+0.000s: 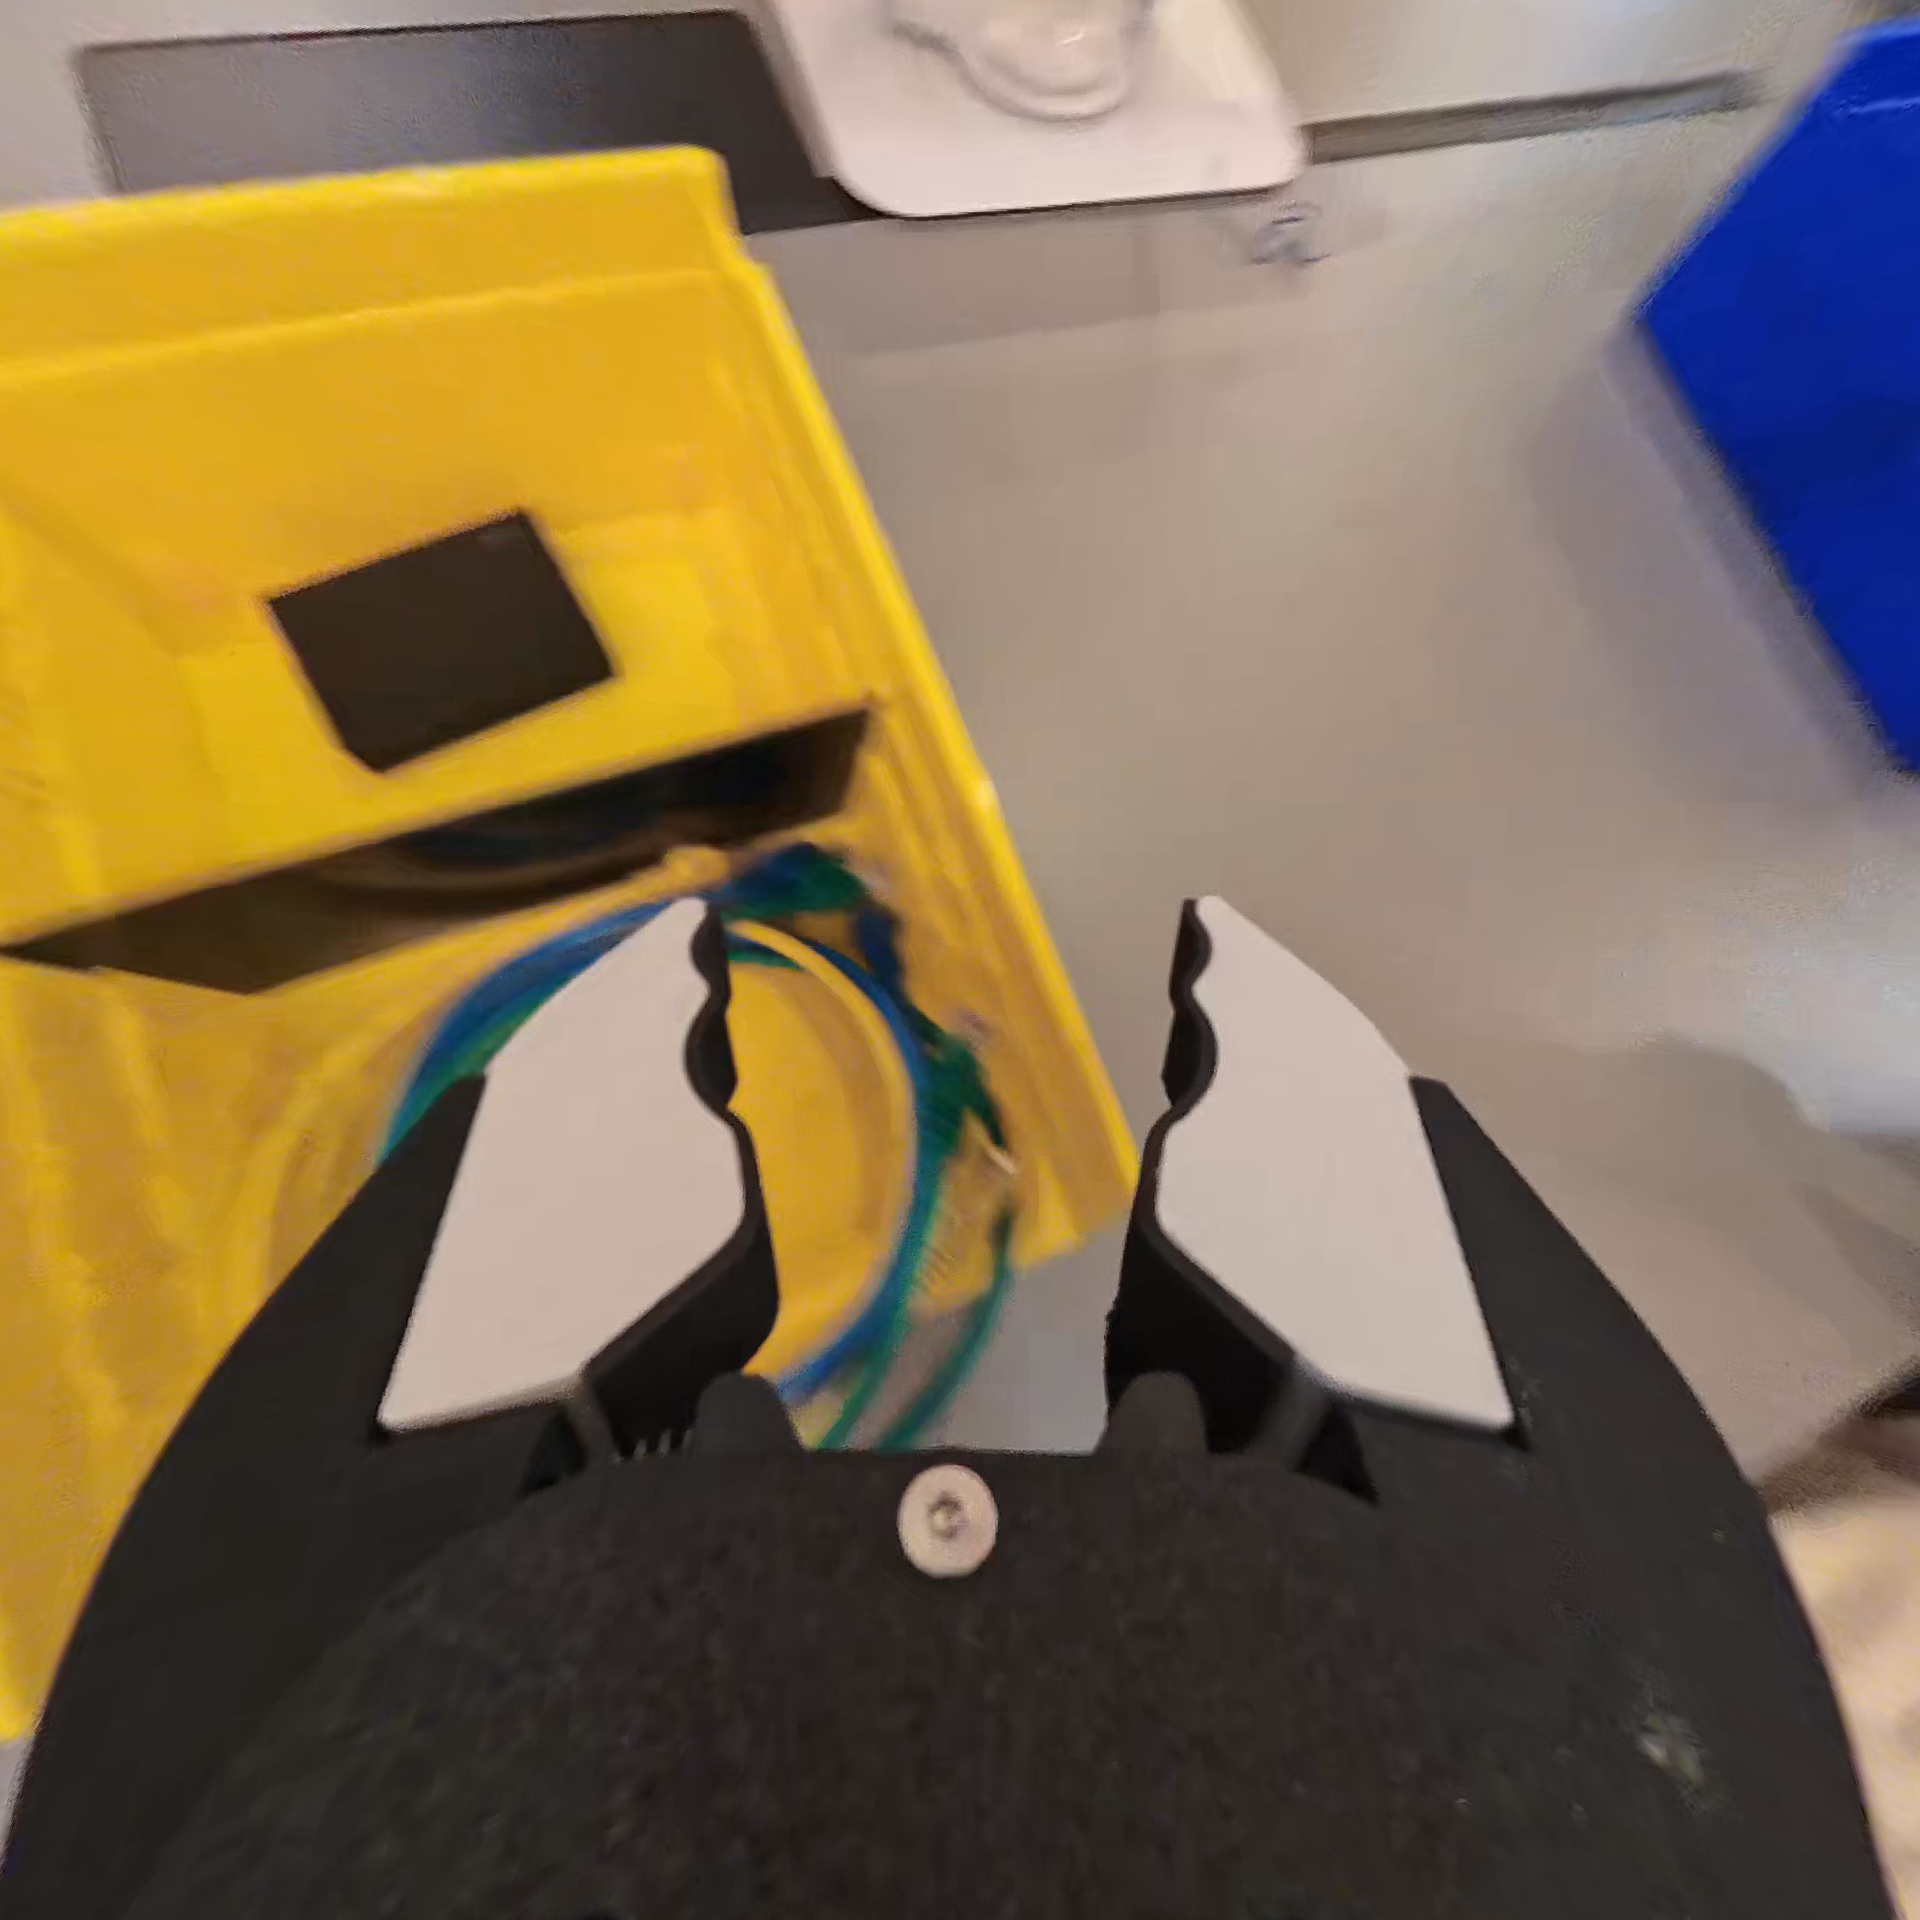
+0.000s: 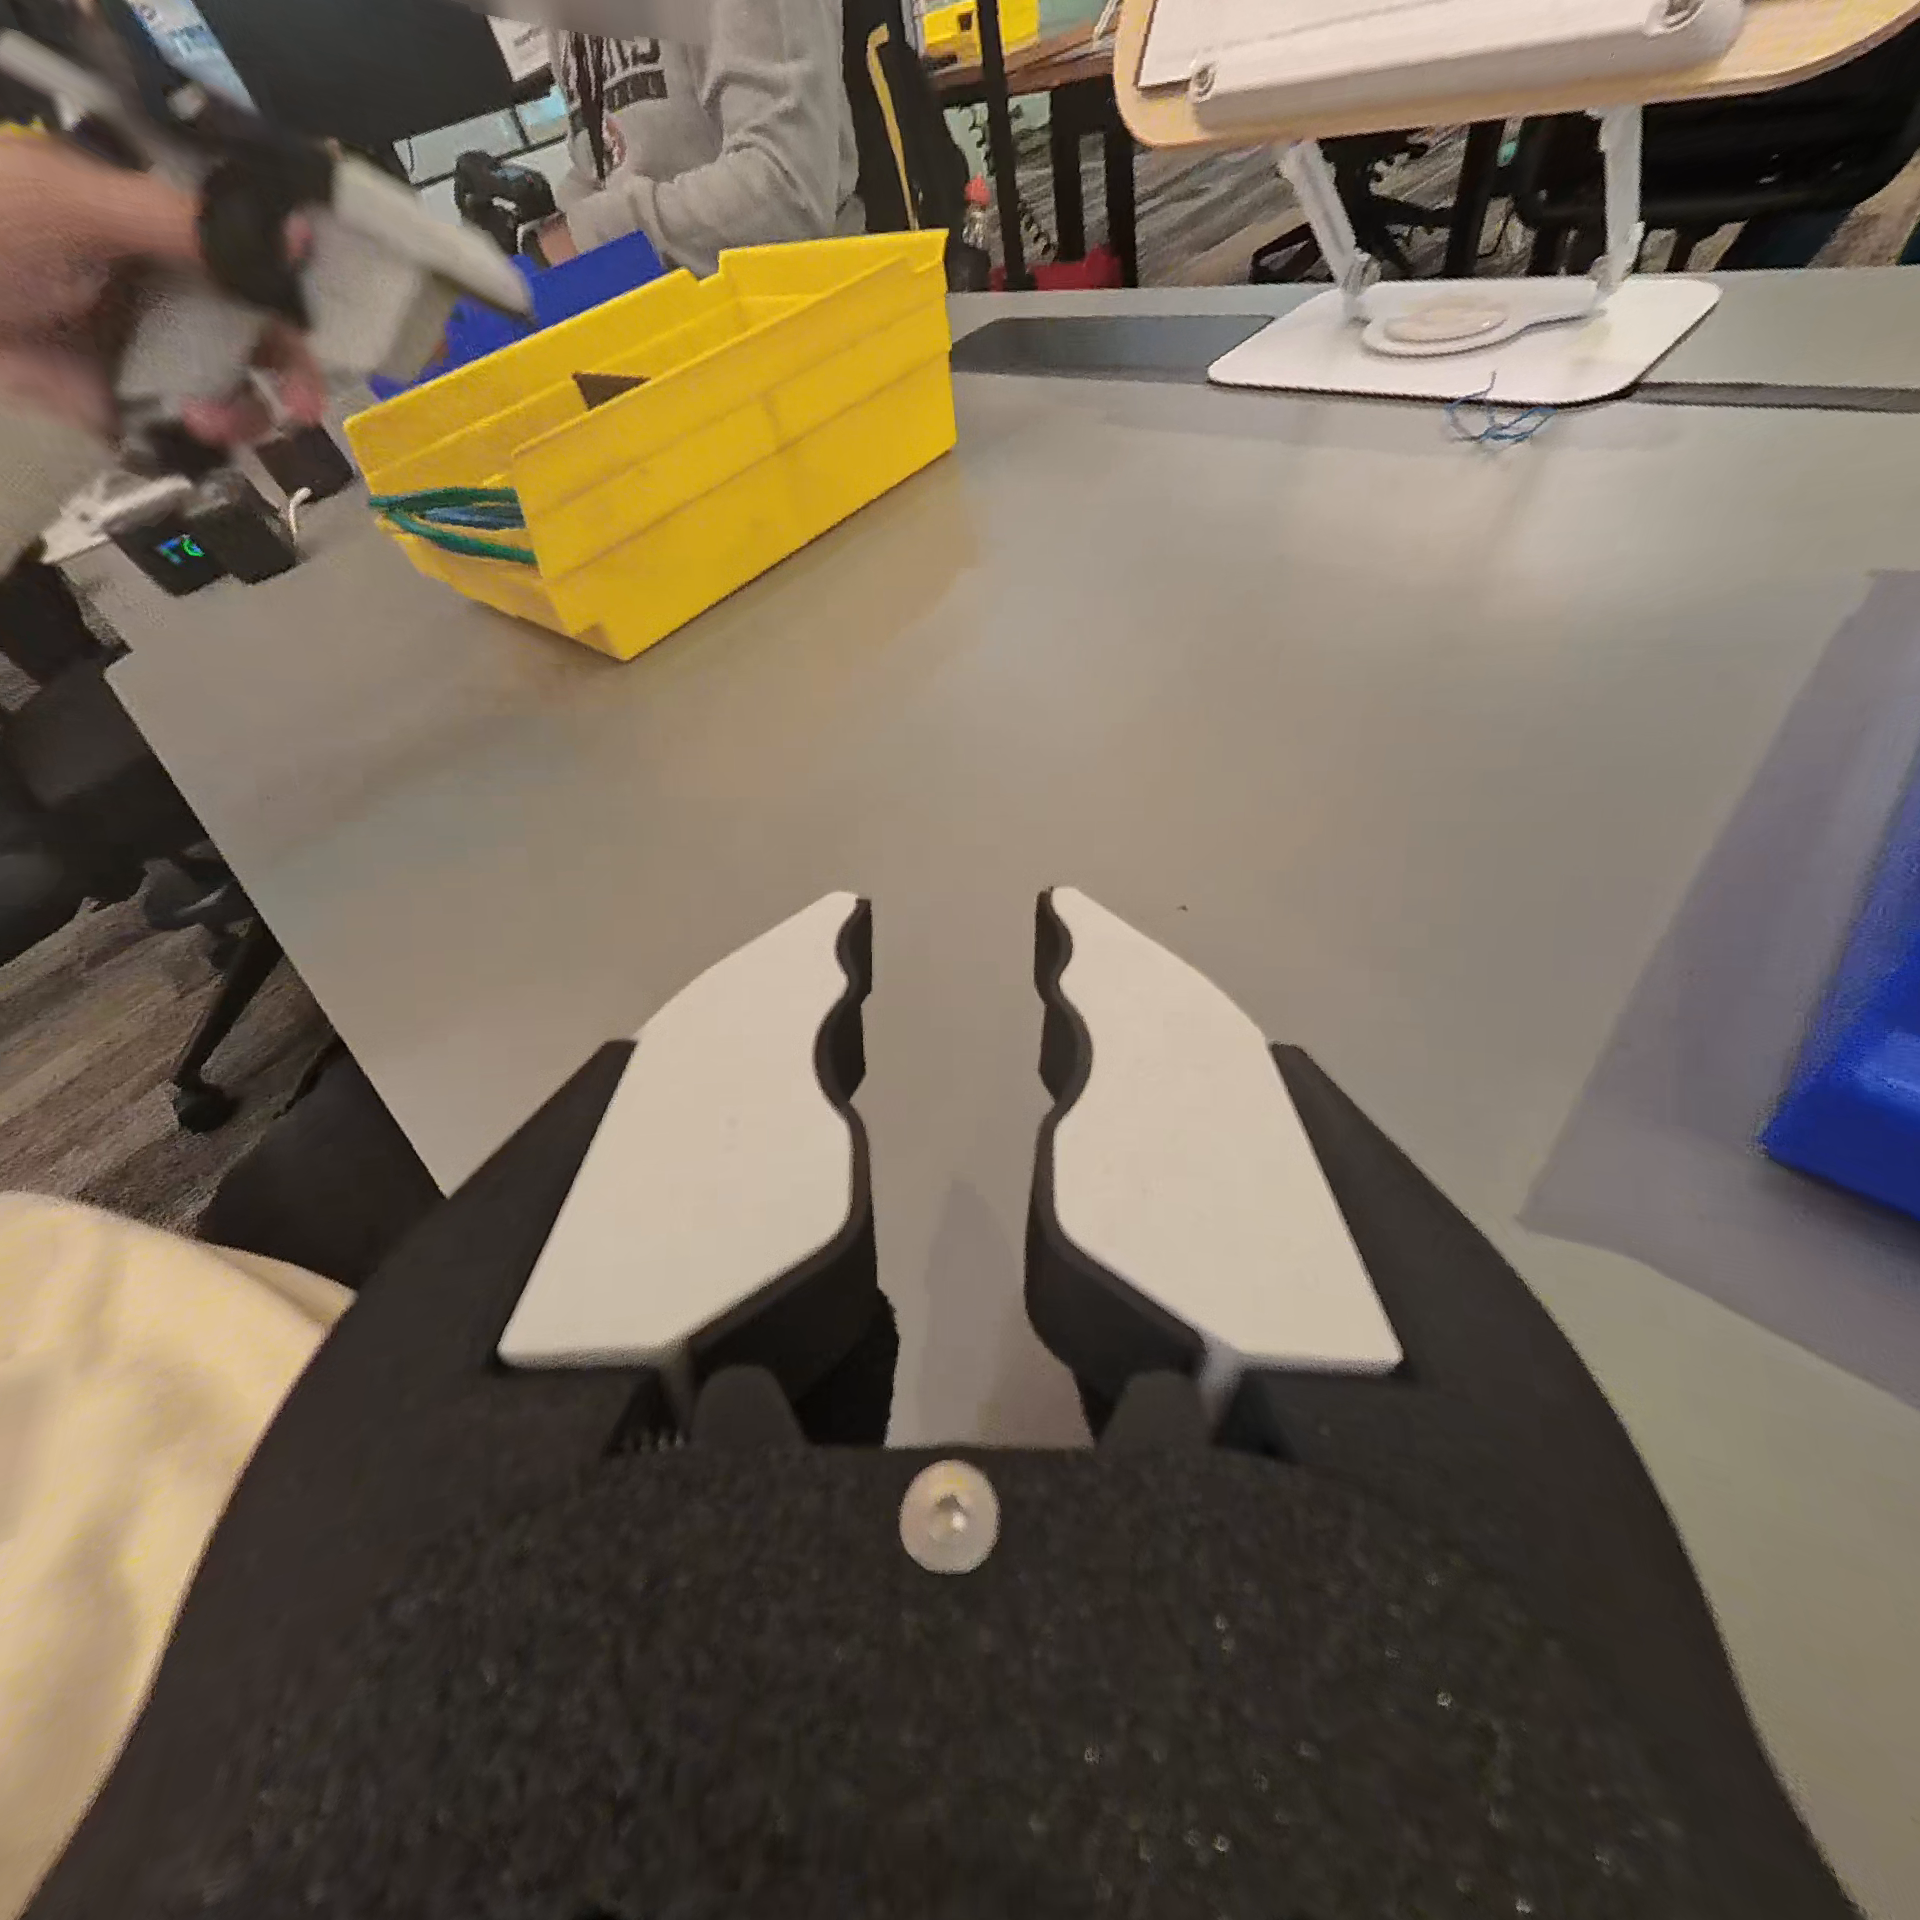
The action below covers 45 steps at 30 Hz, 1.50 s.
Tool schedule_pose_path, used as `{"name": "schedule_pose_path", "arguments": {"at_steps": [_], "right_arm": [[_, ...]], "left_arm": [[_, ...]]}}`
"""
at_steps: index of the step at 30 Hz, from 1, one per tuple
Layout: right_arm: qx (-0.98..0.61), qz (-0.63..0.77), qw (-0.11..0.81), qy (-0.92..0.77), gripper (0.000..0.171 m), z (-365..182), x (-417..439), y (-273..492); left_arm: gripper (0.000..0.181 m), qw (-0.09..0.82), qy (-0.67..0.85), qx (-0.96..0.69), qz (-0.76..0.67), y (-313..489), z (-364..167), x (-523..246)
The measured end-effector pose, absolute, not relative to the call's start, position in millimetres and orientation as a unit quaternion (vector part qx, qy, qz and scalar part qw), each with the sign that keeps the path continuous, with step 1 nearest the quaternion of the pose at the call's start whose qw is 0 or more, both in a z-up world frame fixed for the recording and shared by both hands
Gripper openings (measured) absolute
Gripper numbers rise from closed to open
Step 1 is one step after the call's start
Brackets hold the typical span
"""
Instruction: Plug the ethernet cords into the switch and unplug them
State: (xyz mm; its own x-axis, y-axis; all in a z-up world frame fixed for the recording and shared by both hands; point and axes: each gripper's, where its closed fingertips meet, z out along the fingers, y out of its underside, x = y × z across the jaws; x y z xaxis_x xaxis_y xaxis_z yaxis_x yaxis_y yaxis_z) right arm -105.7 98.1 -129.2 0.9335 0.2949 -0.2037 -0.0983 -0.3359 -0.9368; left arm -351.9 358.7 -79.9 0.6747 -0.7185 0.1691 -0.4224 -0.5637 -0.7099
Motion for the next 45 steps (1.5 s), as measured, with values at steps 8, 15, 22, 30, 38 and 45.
{"name": "schedule_pose_path", "arguments": {"at_steps": [8, 15, 22, 30, 38, 45], "right_arm": [[-0.804, 0.199, 0.558, -0.048, 0.029, -138, -101, 101], [-0.806, 0.216, 0.55, -0.039, 0.028, -144, -98, 97], [-0.808, 0.239, 0.537, -0.041, 0.027, -148, -103, 97], [-0.807, 0.233, 0.54, -0.057, 0.027, -145, -110, 95], [-0.789, 0.214, 0.571, -0.071, 0.027, -122, -105, 102], [-0.741, 0.228, 0.624, -0.095, 0.033, -67, -119, 158]], "left_arm": [[0.095, 0.152, 0.259, -0.951, -0.074, 527, -138, -361], [0.096, 0.093, 0.228, -0.969, -0.024, 558, -194, -363], [0.1, 0.057, 0.276, -0.959, 0.037, 552, -212, -369], [0.099, 0.092, 0.289, -0.952, -0.033, 557, -202, -362], [0.099, 0.437, 0.379, -0.797, -0.175, 510, -38, -322], [0.099, 0.635, 0.371, -0.624, -0.266, 377, 34, -274]]}}
